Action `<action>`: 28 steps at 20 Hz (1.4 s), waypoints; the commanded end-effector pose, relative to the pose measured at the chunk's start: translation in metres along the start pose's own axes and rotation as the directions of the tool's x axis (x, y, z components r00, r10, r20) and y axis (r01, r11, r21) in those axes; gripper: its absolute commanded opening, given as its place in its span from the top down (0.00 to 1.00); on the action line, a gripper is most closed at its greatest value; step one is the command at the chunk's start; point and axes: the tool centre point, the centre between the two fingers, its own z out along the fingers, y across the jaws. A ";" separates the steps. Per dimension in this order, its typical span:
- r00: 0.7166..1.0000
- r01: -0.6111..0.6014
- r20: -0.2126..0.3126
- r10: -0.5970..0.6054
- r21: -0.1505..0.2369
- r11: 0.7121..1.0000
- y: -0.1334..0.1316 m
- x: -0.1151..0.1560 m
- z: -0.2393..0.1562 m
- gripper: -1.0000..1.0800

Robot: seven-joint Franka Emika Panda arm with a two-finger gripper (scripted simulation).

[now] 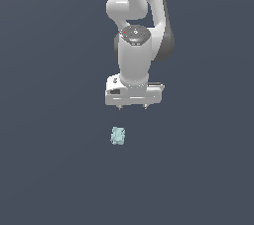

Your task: Pick up the object and move it to a goal position.

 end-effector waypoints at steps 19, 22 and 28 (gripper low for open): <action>1.000 0.021 -0.021 -0.020 0.021 1.000 -0.019 0.013 -0.013 0.04; 1.000 0.005 -0.017 -0.005 0.020 1.000 -0.011 0.019 -0.004 0.04; 0.999 -0.043 -0.001 0.043 0.011 0.999 0.015 0.034 0.027 0.04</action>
